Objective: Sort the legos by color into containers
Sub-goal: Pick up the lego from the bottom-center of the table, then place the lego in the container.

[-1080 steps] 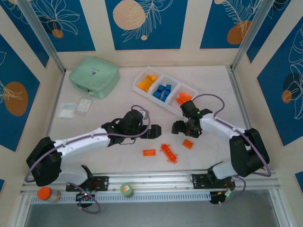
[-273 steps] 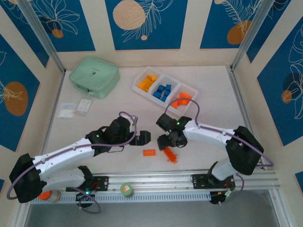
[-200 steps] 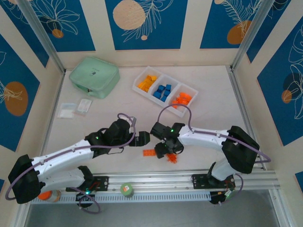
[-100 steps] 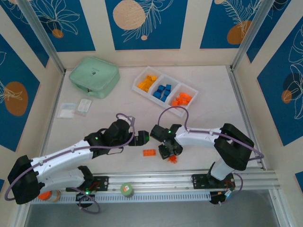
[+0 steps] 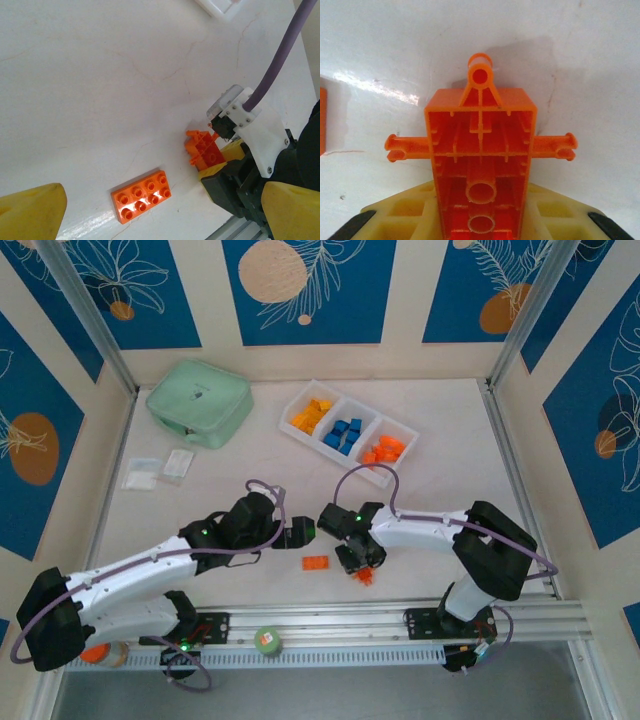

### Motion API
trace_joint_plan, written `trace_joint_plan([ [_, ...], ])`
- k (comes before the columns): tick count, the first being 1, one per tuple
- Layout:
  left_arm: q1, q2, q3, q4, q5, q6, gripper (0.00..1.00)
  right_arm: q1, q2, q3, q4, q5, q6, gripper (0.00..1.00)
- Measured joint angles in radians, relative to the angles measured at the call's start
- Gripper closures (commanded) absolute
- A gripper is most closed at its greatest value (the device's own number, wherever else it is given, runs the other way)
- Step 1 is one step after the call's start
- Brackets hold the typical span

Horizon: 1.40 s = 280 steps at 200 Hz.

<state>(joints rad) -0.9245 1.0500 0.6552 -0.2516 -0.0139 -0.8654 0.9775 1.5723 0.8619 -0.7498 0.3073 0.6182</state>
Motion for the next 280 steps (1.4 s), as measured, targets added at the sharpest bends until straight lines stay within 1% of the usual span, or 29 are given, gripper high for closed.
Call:
trace_joint_plan([
  [24, 0.000, 0.000, 0.007, -0.010, -0.010, 0.009, 0.01, -0.036, -0.032, 0.000, -0.002, 0.000, 0.000, 0.70],
  [51, 0.000, 0.002, 0.037, -0.027, -0.023, 0.031, 0.01, -0.107, -0.092, 0.032, -0.011, -0.008, -0.010, 0.70],
  [80, 0.005, 0.027, 0.097, -0.044, -0.030, 0.064, 0.01, -0.225, -0.127, 0.107, -0.012, -0.034, -0.040, 0.70],
  [128, 0.042, 0.080, 0.154, -0.050, -0.018, 0.109, 0.01, -0.434, -0.120, 0.265, -0.002, -0.047, -0.088, 0.70],
  [149, 0.071, 0.110, 0.158, -0.036, 0.002, 0.115, 0.01, -0.523, -0.062, 0.370, 0.013, -0.050, -0.106, 0.69],
  [173, 0.106, 0.149, 0.158, -0.016, 0.040, 0.115, 0.01, -0.605, 0.055, 0.489, 0.036, -0.051, -0.126, 0.69],
  [212, 0.161, 0.190, 0.163, 0.006, 0.078, 0.115, 0.01, -0.695, 0.262, 0.657, 0.047, -0.058, -0.137, 0.69],
  [221, 0.173, 0.196, 0.166, 0.011, 0.089, 0.115, 0.01, -0.708, 0.303, 0.690, 0.045, -0.056, -0.138, 0.66],
  [240, 0.191, 0.208, 0.177, 0.019, 0.100, 0.115, 0.01, -0.721, 0.370, 0.745, 0.045, -0.053, -0.140, 0.51],
  [263, 0.197, 0.217, 0.196, 0.027, 0.114, 0.116, 0.01, -0.725, 0.413, 0.789, 0.038, -0.054, -0.143, 0.39],
  [280, 0.197, 0.219, 0.212, 0.027, 0.124, 0.116, 0.01, -0.724, 0.406, 0.789, 0.034, -0.053, -0.141, 0.35],
])
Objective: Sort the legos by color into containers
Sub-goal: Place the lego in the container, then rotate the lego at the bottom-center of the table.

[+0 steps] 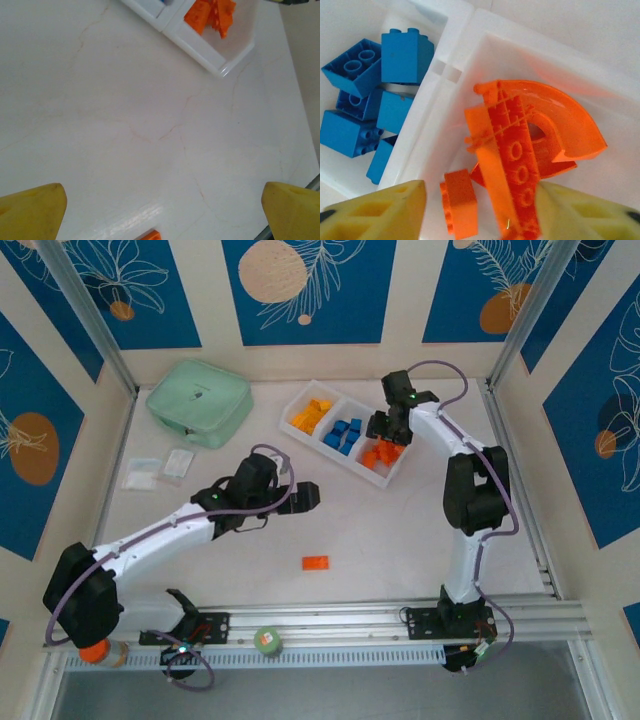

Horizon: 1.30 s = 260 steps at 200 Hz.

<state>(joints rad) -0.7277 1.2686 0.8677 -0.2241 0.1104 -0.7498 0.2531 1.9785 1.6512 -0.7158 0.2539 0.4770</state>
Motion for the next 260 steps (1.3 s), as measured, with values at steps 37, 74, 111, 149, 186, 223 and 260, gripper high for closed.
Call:
trace_joint_plan([
  [37, 0.000, 0.000, 0.011, 0.000, 0.017, 0.000, 0.01, 0.017, -0.116, -0.079, 0.014, -0.005, -0.003, 0.31],
  [74, 0.000, -0.005, 0.011, -0.001, 0.028, 0.000, 0.01, 0.098, -0.300, -0.207, 0.024, -0.023, -0.003, 0.26],
  [111, 0.000, -0.079, 0.008, -0.016, 0.032, 0.009, 0.01, 0.212, -0.429, -0.326, 0.010, -0.026, -0.011, 0.23],
  [149, 0.001, -0.210, -0.042, -0.067, 0.031, 0.024, 0.01, 0.347, -0.533, -0.433, -0.023, -0.016, -0.018, 0.20],
  [186, 0.001, -0.359, -0.129, -0.164, -0.003, 0.024, 0.01, 0.513, -0.620, -0.558, -0.047, -0.005, -0.016, 0.18],
  [223, 0.001, -0.489, -0.224, -0.241, -0.039, -0.005, 0.01, 0.696, -0.615, -0.645, -0.074, 0.006, -0.014, 0.14],
  [260, 0.001, -0.580, -0.301, -0.308, -0.071, -0.043, 0.01, 0.820, -0.576, -0.683, -0.061, 0.008, -0.002, 0.12],
])
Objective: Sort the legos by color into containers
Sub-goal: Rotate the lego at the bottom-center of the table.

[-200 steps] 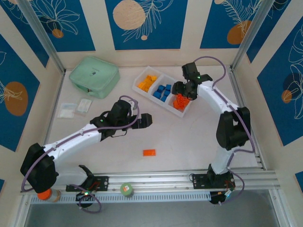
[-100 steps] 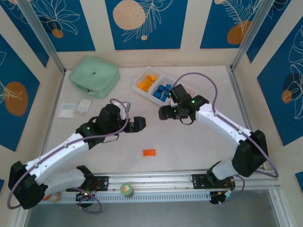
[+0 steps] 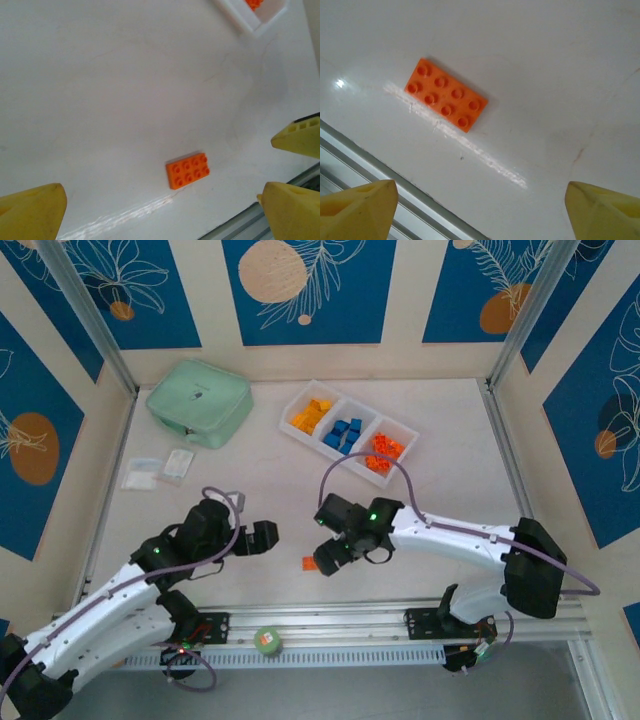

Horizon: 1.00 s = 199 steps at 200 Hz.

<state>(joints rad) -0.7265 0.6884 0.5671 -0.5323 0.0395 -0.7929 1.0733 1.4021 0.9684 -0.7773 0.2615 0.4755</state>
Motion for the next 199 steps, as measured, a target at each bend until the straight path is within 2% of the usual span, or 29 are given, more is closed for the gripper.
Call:
trace_joint_plan([
  [41, 0.000, -0.050, -0.024, -0.039, -0.031, -0.030, 0.01, 0.090, 0.091, -0.018, 0.034, 0.005, 0.003, 0.10],
  [83, 0.000, -0.092, -0.026, -0.081, -0.068, -0.045, 0.01, 0.165, 0.188, -0.014, 0.055, 0.063, 0.003, 0.08],
  [149, 0.000, -0.119, -0.026, -0.119, -0.106, -0.048, 0.01, 0.154, 0.294, 0.035, 0.065, 0.151, 0.003, 0.06],
  [199, 0.000, -0.143, -0.026, -0.143, -0.137, -0.048, 0.01, 0.079, 0.329, 0.069, 0.118, 0.150, -0.048, 0.08],
])
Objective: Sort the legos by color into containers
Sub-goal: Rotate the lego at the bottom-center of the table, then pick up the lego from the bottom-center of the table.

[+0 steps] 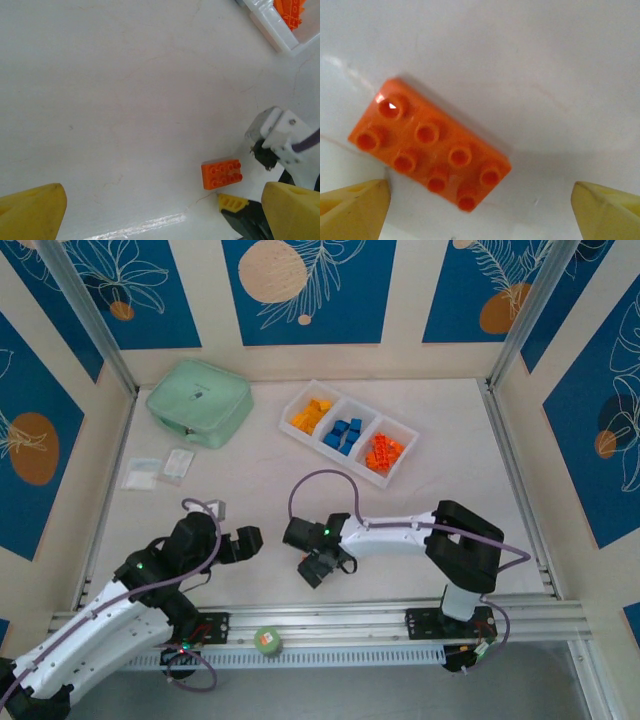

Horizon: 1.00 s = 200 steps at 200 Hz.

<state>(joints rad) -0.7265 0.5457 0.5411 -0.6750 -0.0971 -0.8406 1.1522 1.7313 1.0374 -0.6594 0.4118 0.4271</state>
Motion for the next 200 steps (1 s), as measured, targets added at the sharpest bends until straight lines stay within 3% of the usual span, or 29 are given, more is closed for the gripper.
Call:
trace_joint_plan([
  [62, 0.000, -0.008, 0.002, -0.022, -0.021, 0.000, 0.01, -0.140, 0.029, 0.027, 0.069, -0.079, -0.097, 0.25],
  [200, 0.000, 0.014, 0.002, -0.013, -0.028, 0.000, 0.01, -0.081, 0.057, 0.042, 0.062, -0.068, -0.040, 0.64],
])
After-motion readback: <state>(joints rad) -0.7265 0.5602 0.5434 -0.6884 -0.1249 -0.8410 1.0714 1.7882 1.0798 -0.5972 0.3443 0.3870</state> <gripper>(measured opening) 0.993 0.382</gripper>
